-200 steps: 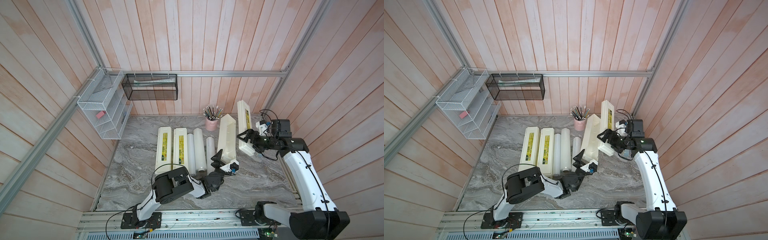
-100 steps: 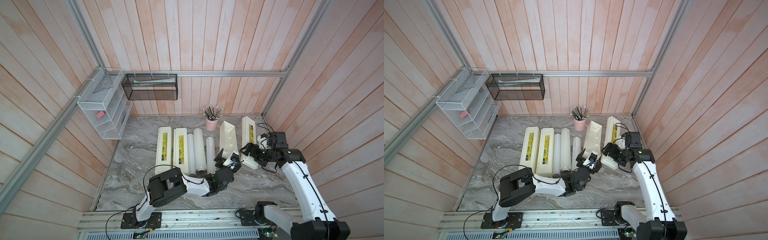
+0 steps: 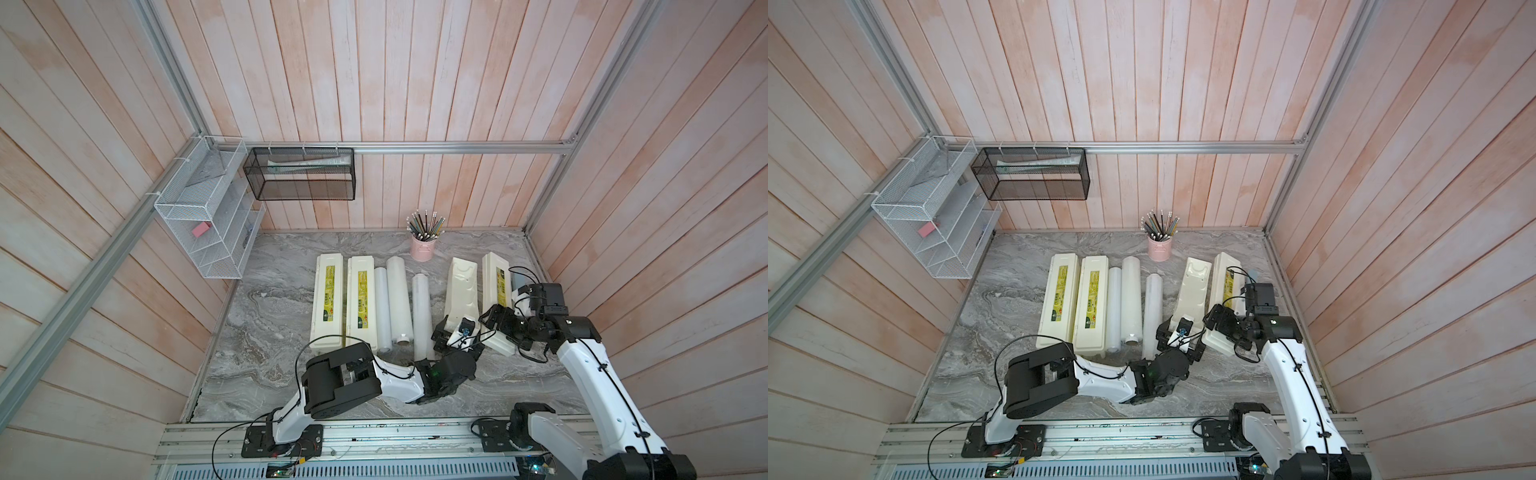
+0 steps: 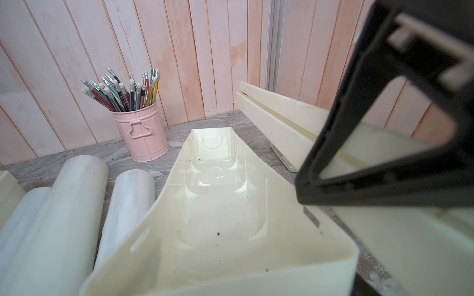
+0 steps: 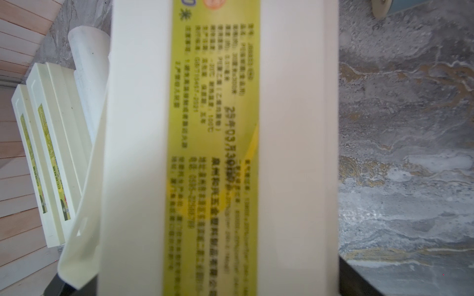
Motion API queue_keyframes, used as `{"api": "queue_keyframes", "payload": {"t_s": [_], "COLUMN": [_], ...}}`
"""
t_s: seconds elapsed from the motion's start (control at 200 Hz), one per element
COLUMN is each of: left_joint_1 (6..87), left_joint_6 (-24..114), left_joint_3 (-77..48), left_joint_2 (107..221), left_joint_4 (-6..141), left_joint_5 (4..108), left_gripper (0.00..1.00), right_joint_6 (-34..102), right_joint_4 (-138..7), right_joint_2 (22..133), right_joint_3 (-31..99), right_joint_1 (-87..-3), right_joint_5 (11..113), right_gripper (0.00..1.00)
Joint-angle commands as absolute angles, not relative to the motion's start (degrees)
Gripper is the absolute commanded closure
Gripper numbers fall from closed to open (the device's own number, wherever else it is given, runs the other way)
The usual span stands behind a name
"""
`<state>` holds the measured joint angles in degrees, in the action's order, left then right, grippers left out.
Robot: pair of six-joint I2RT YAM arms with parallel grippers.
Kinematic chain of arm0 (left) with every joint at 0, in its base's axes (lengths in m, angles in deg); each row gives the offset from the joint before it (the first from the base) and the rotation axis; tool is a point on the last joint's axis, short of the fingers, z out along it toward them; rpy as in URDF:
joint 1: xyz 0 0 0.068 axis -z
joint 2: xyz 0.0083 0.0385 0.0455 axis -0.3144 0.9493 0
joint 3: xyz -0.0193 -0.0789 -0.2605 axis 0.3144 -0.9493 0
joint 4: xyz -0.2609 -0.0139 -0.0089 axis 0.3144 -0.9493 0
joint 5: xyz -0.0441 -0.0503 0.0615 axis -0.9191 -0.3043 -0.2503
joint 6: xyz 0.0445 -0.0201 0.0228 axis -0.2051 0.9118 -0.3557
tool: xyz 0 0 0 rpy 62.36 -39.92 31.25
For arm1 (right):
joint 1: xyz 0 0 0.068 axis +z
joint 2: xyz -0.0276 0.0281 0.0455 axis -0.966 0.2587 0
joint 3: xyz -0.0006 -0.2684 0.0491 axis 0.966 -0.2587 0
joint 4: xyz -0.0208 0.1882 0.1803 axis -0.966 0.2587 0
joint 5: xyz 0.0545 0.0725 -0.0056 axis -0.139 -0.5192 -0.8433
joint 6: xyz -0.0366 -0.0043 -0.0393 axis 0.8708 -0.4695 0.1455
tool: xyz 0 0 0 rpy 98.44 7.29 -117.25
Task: Put plastic wrap rolls into dispensers
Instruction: Place the plastic wrap cutting box at the center of the board.
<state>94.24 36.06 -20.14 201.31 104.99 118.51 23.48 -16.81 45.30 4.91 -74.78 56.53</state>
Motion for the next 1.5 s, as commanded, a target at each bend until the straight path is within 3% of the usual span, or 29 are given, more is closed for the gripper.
{"api": "queue_keyframes", "payload": {"t_s": [0.0, 0.61, 0.92, 1.225, 1.495], "left_joint_1": [93.06, 90.26, 90.94, 91.01, 91.62], "left_joint_6": [42.85, 46.91, 47.62, 48.87, 49.68], "left_joint_3": [-21.09, -25.88, -25.06, -24.86, -24.23], "left_joint_2": [201.28, 201.02, 201.31, 201.31, 201.5], "left_joint_4": [104.53, 105.52, 104.47, 103.41, 102.24], "left_joint_5": [121.79, 118.99, 118.15, 117.15, 116.25], "left_gripper": [1.0, 1.0, 1.0, 1.0, 1.0], "right_joint_6": [23.23, 20.56, 14.06, 7.66, 2.76], "right_joint_4": [-14.88, -16.39, -16.31, -15.65, -16.75], "right_joint_2": [45.87, 47.19, 48.12, 44.38, 38.85], "right_joint_3": [1.38, -0.87, -2.07, -8.04, -14.32], "right_joint_1": [-74.96, -74.6, -65.76, -58.86, -57.69], "right_joint_5": [60.06, 62.71, 70.84, 72.03, 72.87], "right_gripper": [0.22, 0.23, 0.22, 0.21, 0.15]}}
